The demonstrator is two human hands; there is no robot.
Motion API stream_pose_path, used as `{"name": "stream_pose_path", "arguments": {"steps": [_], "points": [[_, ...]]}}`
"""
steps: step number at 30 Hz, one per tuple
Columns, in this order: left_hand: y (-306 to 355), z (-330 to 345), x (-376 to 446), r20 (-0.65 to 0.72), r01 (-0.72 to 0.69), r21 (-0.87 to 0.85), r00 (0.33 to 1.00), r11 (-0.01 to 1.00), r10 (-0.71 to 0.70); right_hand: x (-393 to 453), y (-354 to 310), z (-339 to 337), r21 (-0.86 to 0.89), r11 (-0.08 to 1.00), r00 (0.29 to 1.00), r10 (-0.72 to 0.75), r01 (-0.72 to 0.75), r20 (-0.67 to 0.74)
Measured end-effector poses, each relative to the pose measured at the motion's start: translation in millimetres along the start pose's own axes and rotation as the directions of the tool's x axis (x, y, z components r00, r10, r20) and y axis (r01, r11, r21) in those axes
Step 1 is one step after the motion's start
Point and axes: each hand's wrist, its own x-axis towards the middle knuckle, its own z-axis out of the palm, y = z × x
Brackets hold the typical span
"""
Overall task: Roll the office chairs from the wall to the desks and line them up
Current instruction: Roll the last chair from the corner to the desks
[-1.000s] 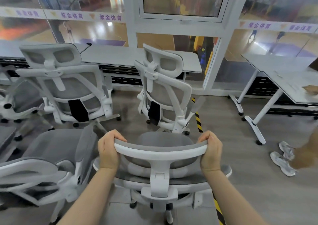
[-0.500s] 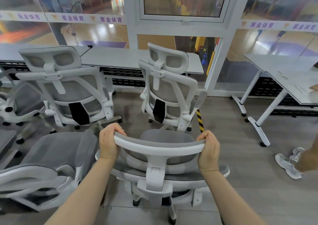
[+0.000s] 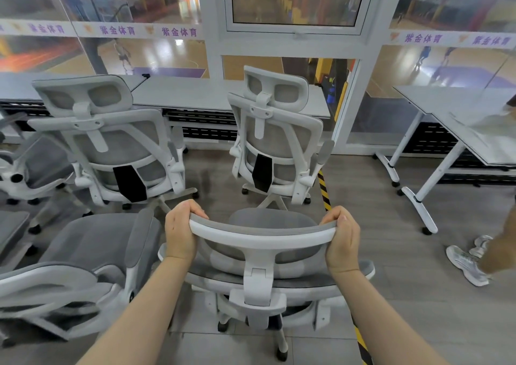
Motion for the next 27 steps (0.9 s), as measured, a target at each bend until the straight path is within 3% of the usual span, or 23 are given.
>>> {"name": "stream_pose_path", "arguments": {"steps": [21,27], "points": [[9,0,-17,0.026,0.009,0.029,1.000,1.000,-0.010,2,-8,-12,-0.016,0.999,0.997,0.051,-0.050,0.061],[27,-10,-18,0.164,0.029,0.201,0.984,0.979,-0.062,4,-17,-23,-0.119,0.990,0.984,0.097,-0.080,0.148]]}}
